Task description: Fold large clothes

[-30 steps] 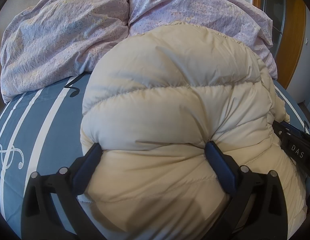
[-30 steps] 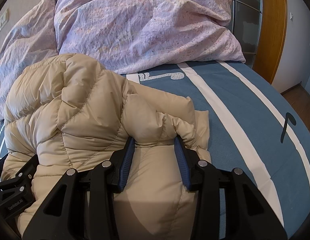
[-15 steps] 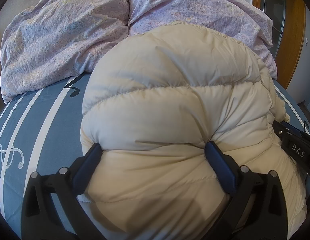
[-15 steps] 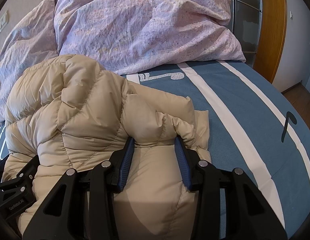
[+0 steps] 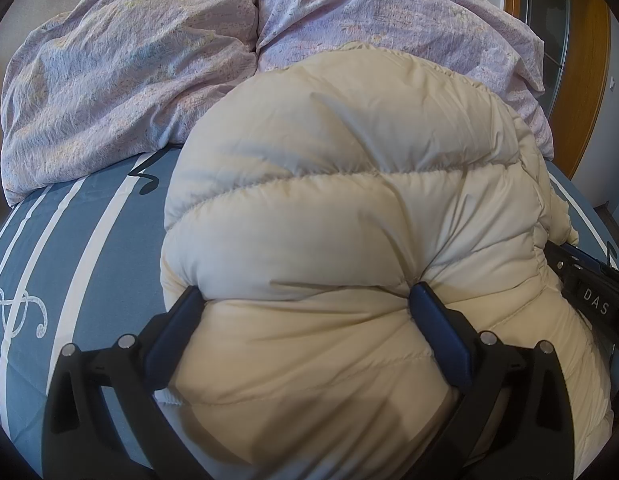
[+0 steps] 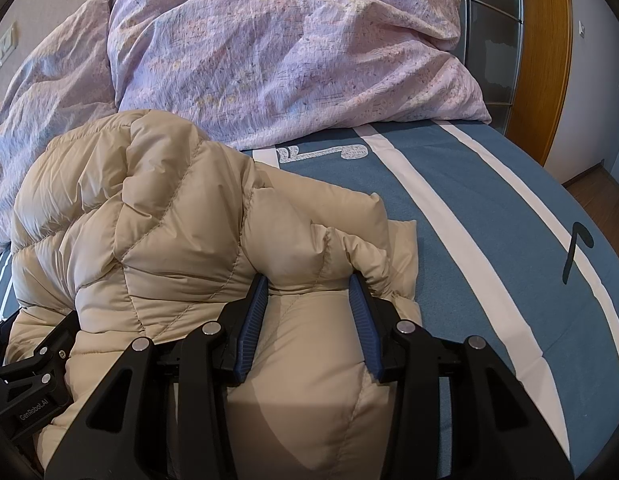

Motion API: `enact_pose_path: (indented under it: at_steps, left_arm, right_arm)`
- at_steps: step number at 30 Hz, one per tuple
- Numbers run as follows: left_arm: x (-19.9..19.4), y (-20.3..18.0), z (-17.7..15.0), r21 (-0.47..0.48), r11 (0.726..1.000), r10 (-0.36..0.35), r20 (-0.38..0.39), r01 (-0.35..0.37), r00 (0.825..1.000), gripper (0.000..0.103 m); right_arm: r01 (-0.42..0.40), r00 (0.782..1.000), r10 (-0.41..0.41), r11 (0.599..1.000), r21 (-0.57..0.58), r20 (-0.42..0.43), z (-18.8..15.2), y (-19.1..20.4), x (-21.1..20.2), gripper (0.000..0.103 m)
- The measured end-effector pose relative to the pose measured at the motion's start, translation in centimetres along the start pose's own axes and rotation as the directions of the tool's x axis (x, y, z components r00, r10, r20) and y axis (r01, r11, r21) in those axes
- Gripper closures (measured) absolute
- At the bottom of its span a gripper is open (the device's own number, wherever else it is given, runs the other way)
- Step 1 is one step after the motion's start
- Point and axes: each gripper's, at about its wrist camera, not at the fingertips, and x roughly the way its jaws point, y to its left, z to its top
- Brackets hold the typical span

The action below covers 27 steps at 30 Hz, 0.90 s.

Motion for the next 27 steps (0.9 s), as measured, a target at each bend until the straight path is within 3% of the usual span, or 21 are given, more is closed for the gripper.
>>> enact_pose_path:
  at_steps: [5,7,8,9,10,14,21,27]
  left_arm:
    - [-0.1,-0.1,0.2,0.007,1.000,0.001,-0.014,-0.001,1.000,0.002]
    - [-0.6,0.1,0.4,0.021,1.000,-0.002,-0.033,0.003,0.999,0.002]
    - [-1.0,0.3,0.4,0.026,1.000,-0.004,-0.036,0.005,0.999,0.002]
    - [-1.6,0.6,0.4,0.029,1.000,-0.006,-0.036,0.007,0.999,0.002]
    - [-2.0,0.9,0.4,0.030,1.000,-0.006,-0.034,0.007,0.999,0.002]
    - [-3.7,2.3,0.4,0.024,1.000,-0.015,-0.038,0.016,0.999,0.002]
    - [-3.5,3.3,-0.3,-0.031,0.998,-0.058,-0.091,0.056,0.994,0.002]
    - [-2.8,3.0,-0.8,-0.048,0.994,-0.105,-0.120,0.100,0.987,0.002]
  right_arm:
    - [-0.025,1.000,0.025,1.000,-0.006,0.000,0.1,-0.1,-0.2,0.058]
    - [-0.042,0.999,0.042,0.999,-0.007,-0.012,0.2,-0.4,-0.7,0.053]
    - [-0.055,0.998,0.055,0.998,0.005,-0.020,0.3,-0.8,-1.1,0.043]
    - [-0.071,0.997,0.072,0.997,0.030,-0.031,0.5,-1.5,-1.7,0.020]
    - [-0.068,0.997,0.070,0.996,0.059,-0.042,0.6,-2.2,-2.1,0.012]
    - [-0.151,0.983,0.167,0.971,0.184,-0.075,0.4,-5.4,-3.3,0.010]
    - [-0.302,0.912,0.379,0.881,0.365,-0.159,-0.6,-7.2,-1.5,0.007]
    - [-0.366,0.860,0.479,0.818,0.444,-0.174,-1.3,-7.4,0.4,0.004]
